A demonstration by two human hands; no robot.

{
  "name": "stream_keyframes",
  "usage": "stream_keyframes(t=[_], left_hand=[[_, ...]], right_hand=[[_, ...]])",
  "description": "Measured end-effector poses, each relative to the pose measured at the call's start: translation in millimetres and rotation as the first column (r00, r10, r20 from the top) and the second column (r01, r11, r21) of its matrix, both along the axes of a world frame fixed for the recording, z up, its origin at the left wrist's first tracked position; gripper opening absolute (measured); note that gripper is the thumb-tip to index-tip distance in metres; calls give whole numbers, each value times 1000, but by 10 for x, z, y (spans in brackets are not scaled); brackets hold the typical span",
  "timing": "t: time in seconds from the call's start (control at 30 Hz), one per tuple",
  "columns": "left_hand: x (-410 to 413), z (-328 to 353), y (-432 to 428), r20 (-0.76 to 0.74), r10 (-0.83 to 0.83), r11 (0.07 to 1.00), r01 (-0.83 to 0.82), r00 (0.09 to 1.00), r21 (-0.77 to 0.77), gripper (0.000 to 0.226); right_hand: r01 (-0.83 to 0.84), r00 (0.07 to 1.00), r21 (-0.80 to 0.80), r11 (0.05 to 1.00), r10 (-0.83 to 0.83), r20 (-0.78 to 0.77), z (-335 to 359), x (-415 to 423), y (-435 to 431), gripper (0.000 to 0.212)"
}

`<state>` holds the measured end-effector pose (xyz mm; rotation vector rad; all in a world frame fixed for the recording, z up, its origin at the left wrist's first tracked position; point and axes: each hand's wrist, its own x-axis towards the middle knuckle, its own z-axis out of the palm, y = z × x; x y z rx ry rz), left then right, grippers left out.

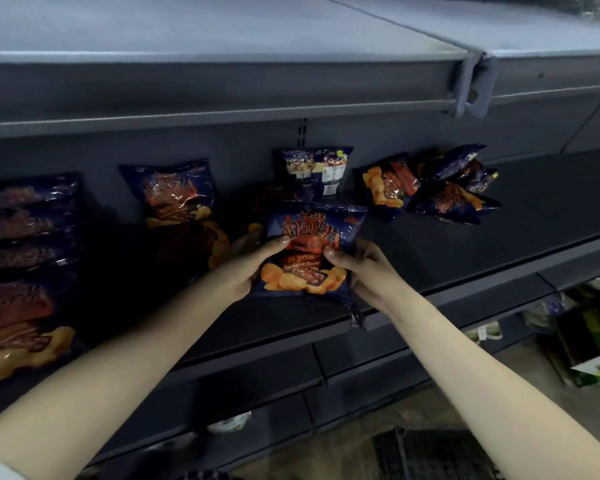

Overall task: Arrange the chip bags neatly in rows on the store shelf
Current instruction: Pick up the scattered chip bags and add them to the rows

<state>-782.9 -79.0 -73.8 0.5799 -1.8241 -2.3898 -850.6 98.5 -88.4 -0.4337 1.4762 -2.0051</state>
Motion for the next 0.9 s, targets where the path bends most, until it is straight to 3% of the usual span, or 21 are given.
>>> stream_keyframes(t=[0.27, 0.4, 0.47, 0.53, 0.63, 0.7, 0.77, 0.9], left_hand=[[416, 82, -576, -73, 133, 990, -137, 988, -46, 22], [616, 60, -845, -76, 205, 976, -209, 976, -53, 21], [713, 57, -984, -68, 251, 964, -256, 966, -74, 20], [811, 38, -1116, -80, 290, 945, -298, 954, -136, 19], [968, 12, -1247, -131, 325, 831, -349, 937, -432, 21], [1042, -31, -1307, -150, 330, 749, -356, 932, -559, 36], [1089, -92, -1350, -154, 322, 702, -344, 934, -623, 56], [1155, -212, -1396, -124, 326, 718, -331, 937, -612, 78]], right_hand=[[-164, 986, -19, 986, 163, -11, 14, 78, -744, 87], [-207, 974, -10, 978, 205, -97, 12, 141, -1085, 69], [-201, 958, 73, 977, 212, -195, 18, 184, -1263, 55], [-123, 863, 241, 963, 224, -452, 53, 250, -1418, 35], [105, 578, 406, 908, 276, -768, 34, 314, -1619, 31], [148, 470, 437, 887, 325, -820, 3, 358, -1721, 29], [141, 398, 473, 870, 387, -831, -50, 356, -1831, 48], [190, 222, 604, 774, 565, -794, -181, 269, -1961, 78]])
